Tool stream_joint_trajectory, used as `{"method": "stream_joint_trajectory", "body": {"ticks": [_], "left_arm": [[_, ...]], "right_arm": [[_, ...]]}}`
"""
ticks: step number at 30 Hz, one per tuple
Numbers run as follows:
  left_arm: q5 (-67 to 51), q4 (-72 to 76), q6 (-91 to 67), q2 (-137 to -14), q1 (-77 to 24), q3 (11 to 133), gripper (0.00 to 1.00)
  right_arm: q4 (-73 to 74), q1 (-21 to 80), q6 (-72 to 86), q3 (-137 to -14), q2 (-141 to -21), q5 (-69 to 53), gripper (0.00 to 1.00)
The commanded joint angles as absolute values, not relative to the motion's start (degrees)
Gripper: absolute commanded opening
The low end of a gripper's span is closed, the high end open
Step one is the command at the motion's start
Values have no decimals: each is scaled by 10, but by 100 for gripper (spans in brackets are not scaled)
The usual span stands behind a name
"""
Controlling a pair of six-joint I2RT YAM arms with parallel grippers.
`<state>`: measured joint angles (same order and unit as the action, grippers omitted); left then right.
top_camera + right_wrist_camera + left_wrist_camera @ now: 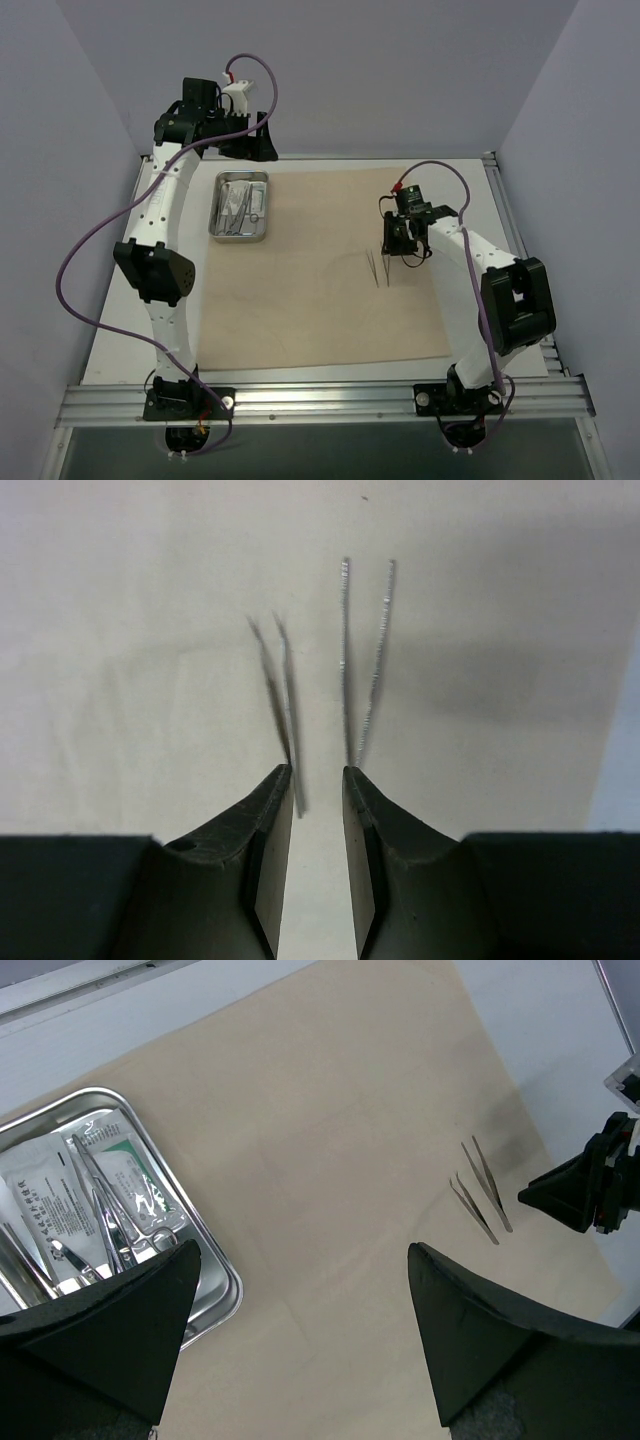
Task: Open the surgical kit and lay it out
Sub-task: Place the medical item in the surgical kit, then adjust the medical item in the surgical kit.
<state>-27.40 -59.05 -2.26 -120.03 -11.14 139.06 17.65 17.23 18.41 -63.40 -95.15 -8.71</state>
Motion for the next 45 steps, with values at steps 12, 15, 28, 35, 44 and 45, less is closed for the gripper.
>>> {"method": "stream_joint_trajectory", "body": {"ticks": [12, 15, 28, 35, 44, 45], "left_arm": [[-273, -587, -13, -1167, -108, 1391, 94], [-271, -587, -12, -1165, -108, 1389, 94], [-272, -587, -13, -1166, -107, 1391, 94], [-272, -587, -13, -1166, -107, 1391, 94], [-271, -587, -12, -1167, -107, 1391, 94], [-272, -587, -12, -1168, -106, 1391, 94]], "right_arm": [[221, 263, 222, -693, -1007, -4, 27], [221, 262, 217, -698, -1027, -8, 27], [208, 262, 225, -693, -1058, -14, 23], [199, 261, 237, -680, -1059, -6, 20], [189, 261, 264, -672, -1050, -2, 16], [189, 262, 265, -671, -1049, -2, 16]]}}
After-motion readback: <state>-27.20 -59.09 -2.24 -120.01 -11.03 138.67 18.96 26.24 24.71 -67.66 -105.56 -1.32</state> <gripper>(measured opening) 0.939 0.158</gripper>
